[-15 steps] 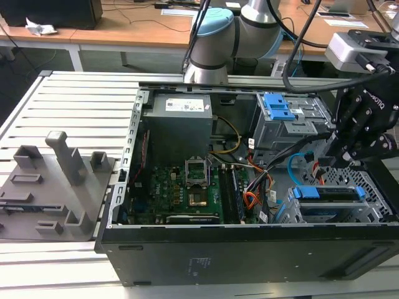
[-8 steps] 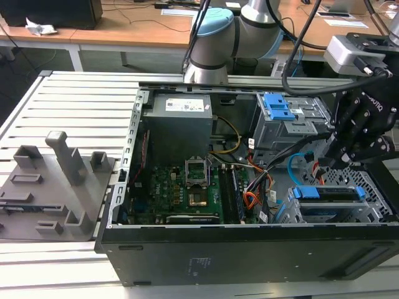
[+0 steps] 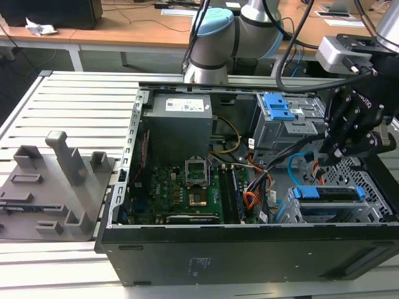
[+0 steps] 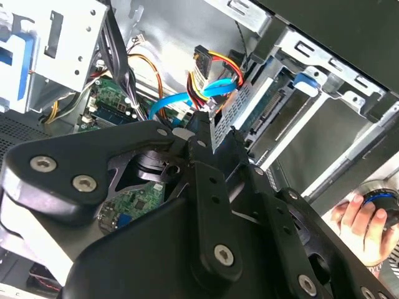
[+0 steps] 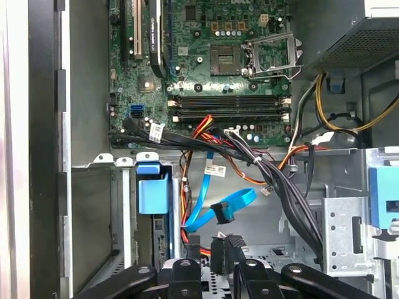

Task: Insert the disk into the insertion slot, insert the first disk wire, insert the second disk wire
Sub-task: 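Insert the first disk wire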

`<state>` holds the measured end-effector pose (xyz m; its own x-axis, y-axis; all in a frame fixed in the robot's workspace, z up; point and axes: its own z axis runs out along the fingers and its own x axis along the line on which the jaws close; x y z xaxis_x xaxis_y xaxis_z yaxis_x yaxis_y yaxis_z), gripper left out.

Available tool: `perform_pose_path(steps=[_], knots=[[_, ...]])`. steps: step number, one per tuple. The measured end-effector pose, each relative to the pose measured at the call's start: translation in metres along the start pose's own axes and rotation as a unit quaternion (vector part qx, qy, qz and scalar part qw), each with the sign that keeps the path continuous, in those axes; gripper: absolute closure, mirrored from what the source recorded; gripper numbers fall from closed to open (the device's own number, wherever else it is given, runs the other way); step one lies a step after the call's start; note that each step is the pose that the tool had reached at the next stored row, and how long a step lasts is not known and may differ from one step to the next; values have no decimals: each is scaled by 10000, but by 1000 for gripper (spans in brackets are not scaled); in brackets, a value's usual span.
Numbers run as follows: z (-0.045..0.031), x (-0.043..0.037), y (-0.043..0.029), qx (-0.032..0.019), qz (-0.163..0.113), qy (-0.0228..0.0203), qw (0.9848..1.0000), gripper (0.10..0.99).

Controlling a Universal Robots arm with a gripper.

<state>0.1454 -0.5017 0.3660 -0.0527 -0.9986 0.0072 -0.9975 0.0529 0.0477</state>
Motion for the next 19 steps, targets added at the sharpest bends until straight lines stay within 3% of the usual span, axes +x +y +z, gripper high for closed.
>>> perform_pose_path(steps=[9, 13, 19], knots=[[78, -84, 1, 0, 0, 2, 10000, 784], [139, -86, -2, 4, 3, 68, 10000, 784], [140, -85, -2, 4, 3, 70, 10000, 784]])
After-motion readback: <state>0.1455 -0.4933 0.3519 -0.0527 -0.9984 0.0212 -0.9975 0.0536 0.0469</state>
